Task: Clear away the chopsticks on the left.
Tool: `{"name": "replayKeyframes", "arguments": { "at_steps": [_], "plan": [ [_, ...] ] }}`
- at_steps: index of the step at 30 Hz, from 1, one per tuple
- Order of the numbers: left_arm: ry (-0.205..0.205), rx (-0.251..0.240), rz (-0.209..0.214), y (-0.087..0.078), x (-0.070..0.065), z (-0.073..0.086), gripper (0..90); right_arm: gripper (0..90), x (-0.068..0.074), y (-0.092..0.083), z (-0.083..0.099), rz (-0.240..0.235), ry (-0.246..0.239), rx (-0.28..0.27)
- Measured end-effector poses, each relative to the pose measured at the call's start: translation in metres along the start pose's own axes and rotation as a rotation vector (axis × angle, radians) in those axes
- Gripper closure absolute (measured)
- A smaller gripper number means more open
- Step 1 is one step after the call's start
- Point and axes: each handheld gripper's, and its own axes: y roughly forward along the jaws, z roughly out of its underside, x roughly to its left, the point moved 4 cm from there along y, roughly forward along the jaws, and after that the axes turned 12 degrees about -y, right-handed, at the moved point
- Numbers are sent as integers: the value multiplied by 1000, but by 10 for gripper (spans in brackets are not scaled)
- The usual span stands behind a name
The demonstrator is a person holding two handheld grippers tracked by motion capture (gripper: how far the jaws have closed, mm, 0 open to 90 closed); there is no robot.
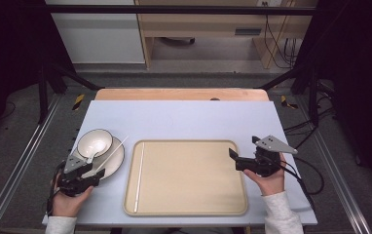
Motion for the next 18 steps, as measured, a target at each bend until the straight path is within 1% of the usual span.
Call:
{"name": "replayKeyframes", "arguments": {
  "at_steps": [1, 3, 4, 5, 6, 7, 9, 10, 12, 14, 15, 16, 17, 18],
  "plan": [
    [8, 12, -3, 1, 1, 0, 496, 80, 0, 0, 0, 1, -1, 0],
    [6, 18, 0, 4, 2, -1, 524, 82, 0, 0, 0, 2, -4, 1],
    [10, 25, 0, 5, 3, -1, 556, 83, 0, 1, 0, 4, -4, 0],
    [5, 24, -4, 7, 3, -1, 569, 83, 0, 1, 0, 5, -6, 1],
    [16, 42, -5, 7, 4, -1, 582, 84, 0, 1, 1, 4, -9, 4],
    [20, 46, 1, 8, 5, -1, 610, 86, 0, 1, 1, 5, -10, 5],
    [24, 56, 2, 10, 5, -1, 638, 87, 1, 2, 1, 5, -11, 6],
    [20, 54, 4, 11, 5, -2, 663, 87, 1, 2, 1, 4, -11, 5],
    [33, 67, 4, 12, 5, -2, 675, 87, 1, 2, 1, 3, -10, 5],
    [26, 69, 3, 14, 5, -1, 700, 91, 1, 2, 1, 2, -10, 5],
    [27, 71, 2, 14, 5, -1, 733, 95, 1, 2, 1, 0, -11, 4],
    [26, 72, 3, 14, 5, -1, 733, 95, 1, 2, 1, 0, -11, 4],
    [25, 70, 2, 14, 5, -1, 765, 95, 1, 2, 1, -1, -11, 6],
    [26, 70, 2, 13, 5, -1, 765, 95, 1, 2, 1, -1, -11, 6]
  ]
}}
